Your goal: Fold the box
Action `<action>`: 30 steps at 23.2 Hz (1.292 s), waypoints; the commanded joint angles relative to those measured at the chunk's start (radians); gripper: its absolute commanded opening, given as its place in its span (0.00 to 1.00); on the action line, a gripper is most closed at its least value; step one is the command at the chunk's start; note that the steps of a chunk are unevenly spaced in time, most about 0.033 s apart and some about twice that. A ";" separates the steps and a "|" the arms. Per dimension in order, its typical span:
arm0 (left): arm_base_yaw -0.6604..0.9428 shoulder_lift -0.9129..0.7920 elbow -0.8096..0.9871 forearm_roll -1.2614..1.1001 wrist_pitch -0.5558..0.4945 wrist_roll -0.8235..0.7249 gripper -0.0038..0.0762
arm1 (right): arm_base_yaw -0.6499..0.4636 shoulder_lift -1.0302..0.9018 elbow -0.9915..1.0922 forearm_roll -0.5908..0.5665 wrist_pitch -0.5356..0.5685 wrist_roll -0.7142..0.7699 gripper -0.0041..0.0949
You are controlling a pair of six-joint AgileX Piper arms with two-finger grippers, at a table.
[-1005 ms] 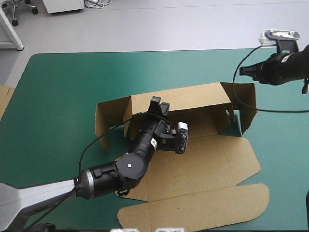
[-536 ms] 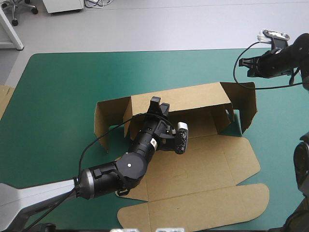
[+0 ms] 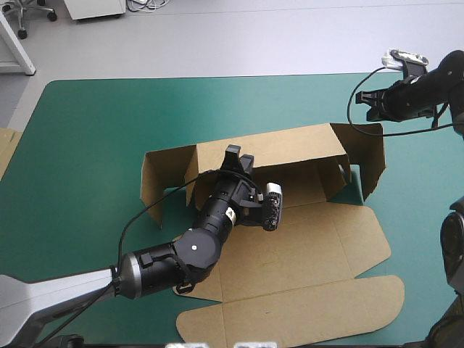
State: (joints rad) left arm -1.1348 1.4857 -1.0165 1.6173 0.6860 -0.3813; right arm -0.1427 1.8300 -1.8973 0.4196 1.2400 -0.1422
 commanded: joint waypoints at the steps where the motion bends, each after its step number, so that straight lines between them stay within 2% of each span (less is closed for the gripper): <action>1: 0.000 -0.040 -0.023 0.031 0.042 -0.009 0.04 | -0.003 -0.075 -0.006 0.032 0.010 -0.002 0.02; 6: 0.000 -0.040 -0.023 0.029 0.052 -0.009 0.04 | -0.003 -0.081 0.019 0.030 0.010 -0.002 0.02; 13: 0.008 -0.040 -0.023 0.022 0.079 -0.015 0.04 | -0.003 -0.191 0.245 0.036 0.010 -0.066 0.02; 18: 0.008 -0.040 -0.023 -0.003 0.069 -0.018 0.04 | -0.003 -0.238 0.272 0.044 0.010 -0.090 0.02; 24: 0.008 -0.040 -0.023 -0.018 0.067 -0.018 0.04 | -0.003 -0.254 0.311 0.119 0.007 -0.172 0.02; 28: 0.008 -0.040 -0.023 -0.018 0.067 -0.018 0.04 | -0.001 -0.278 0.402 0.137 0.007 -0.242 0.02; 30: 0.008 -0.040 -0.023 -0.018 0.067 -0.018 0.04 | -0.001 -0.308 0.462 0.141 -0.028 -0.298 0.03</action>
State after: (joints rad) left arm -1.1258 1.4857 -1.0165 1.5676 0.7262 -0.3855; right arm -0.1427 1.5922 -1.4546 0.5130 1.2315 -0.3792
